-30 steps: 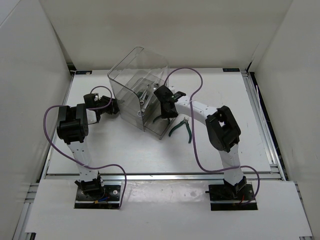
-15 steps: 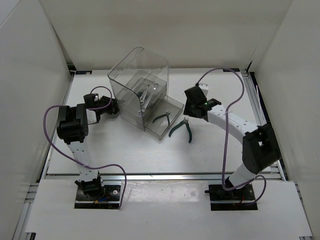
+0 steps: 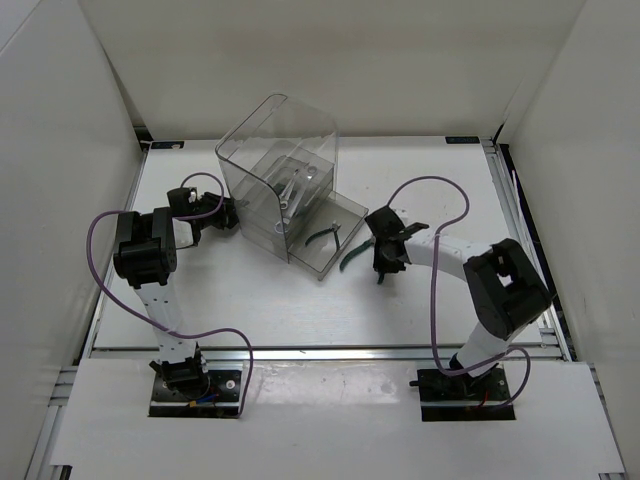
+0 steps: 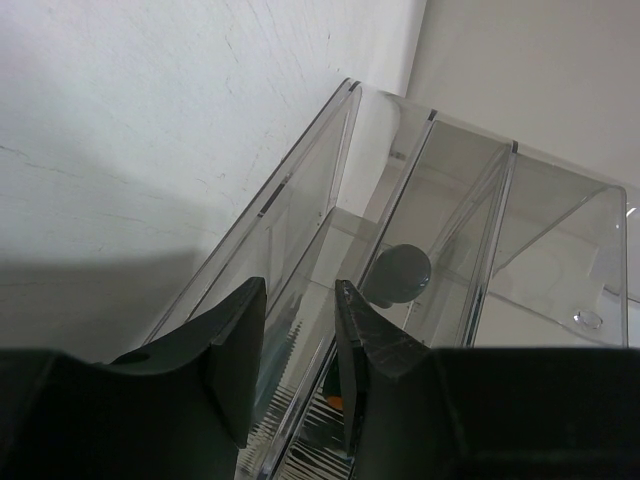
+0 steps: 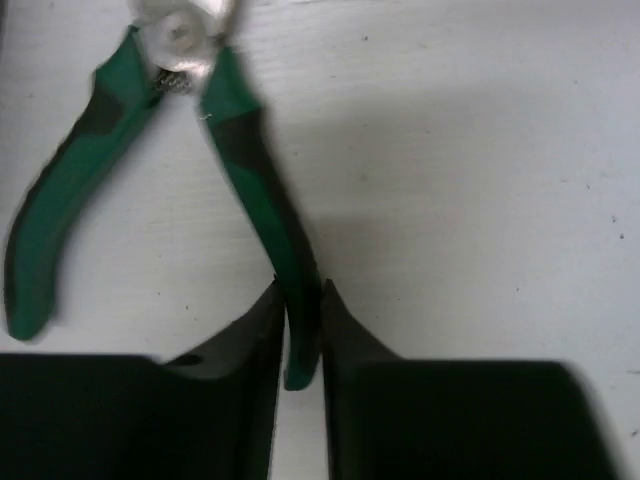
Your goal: Sort the tools into containers
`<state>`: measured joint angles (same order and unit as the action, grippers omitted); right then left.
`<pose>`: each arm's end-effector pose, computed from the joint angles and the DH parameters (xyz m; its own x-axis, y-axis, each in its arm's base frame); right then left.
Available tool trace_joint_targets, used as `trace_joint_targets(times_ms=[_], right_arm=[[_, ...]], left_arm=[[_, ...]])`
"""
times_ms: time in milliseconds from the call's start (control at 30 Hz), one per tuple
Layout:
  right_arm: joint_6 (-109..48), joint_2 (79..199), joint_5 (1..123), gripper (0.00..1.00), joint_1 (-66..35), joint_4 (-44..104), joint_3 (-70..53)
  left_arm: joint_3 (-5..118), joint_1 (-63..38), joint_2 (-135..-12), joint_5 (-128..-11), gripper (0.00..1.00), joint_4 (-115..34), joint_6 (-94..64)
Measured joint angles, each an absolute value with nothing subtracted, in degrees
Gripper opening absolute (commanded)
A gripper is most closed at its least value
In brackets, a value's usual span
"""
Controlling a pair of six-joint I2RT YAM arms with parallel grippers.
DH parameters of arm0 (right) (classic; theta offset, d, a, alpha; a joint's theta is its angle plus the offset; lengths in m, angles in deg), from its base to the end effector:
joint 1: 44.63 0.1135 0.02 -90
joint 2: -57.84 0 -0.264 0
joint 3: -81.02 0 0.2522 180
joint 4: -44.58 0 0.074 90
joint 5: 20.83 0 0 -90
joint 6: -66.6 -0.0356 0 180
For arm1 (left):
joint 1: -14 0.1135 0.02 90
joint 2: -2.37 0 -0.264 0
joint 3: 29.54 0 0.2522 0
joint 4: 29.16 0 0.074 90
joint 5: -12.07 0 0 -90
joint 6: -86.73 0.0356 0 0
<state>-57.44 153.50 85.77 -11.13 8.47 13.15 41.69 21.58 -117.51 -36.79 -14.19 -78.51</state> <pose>0.2697 0.1663 0.1615 -0.8579 0.0754 -0.5082 0.0677 0.9971 0.0337 0.4016 0.0298 0.0972 -0.5688 -0.8104 0.1408 -0.4186 0.1379 -0.8976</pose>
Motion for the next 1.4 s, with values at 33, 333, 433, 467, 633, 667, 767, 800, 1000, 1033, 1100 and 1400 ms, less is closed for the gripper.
trace_joint_targets(times_ms=[33, 333, 433, 467, 633, 667, 767, 800, 1000, 1033, 1100, 1400], right_arm=[[-57.4, 154.0, 85.81, 0.01, -11.13, 8.38, 12.6], [-62.05, 148.8, 92.74, 0.0, -10.85, 4.47, 13.59], [-61.9, 143.64, 95.12, 0.0, -10.89, 2.26, 12.32], [-61.62, 143.01, 96.04, 0.0, -10.69, 0.82, 10.44], [-58.99, 145.78, 99.67, 0.0, -8.16, -0.08, -0.58], [-58.47, 147.25, 100.11, 0.0, -7.39, -0.49, -2.74], [-57.18, 154.15, 101.42, 0.0, -5.27, -2.9, -10.08], [-56.81, 157.1, 101.92, 0.0, -4.64, -4.36, -12.95], [-54.4, 172.47, 103.49, 0.0, -0.97, -9.59, -24.31], [-53.77, 174.0, 103.6, 0.06, -0.57, -10.75, -26.11], [-53.36, 175.79, 102.45, 0.35, 0.0, -12.12, -29.32], [-52.26, 160.51, 91.74, 0.56, -0.49, 1.54, -18.67]], left_arm=[[41.69, 21.6, -117.51, -36.81, 0.46, -14.22, -78.49], [41.69, 21.62, -117.51, -36.79, 0.45, -14.22, -78.49], [41.67, 21.66, -117.51, -36.76, 0.45, -14.22, -78.4], [41.6, 21.66, -117.51, -36.76, 0.46, -14.24, -78.32], [41.3, 21.82, -117.51, -36.79, 0.46, -14.48, -78.05], [41.27, 21.82, -117.51, -36.81, 0.46, -14.61, -78.01], [41.27, 21.84, -117.51, -36.81, 0.46, -14.65, -77.77], [41.25, 21.86, -117.49, -36.81, 0.46, -14.7, -77.68], [41.25, 21.88, -116.92, -36.9, 0.46, -15.55, -77.22], [41.25, 21.88, -116.85, -36.9, 0.46, -15.59, -77.2], [41.25, 21.88, -116.74, -36.85, 0.46, -15.72, -77.16], [41.17, 21.88, -116.5, -36.85, 0.45, -15.9, -77.03]])
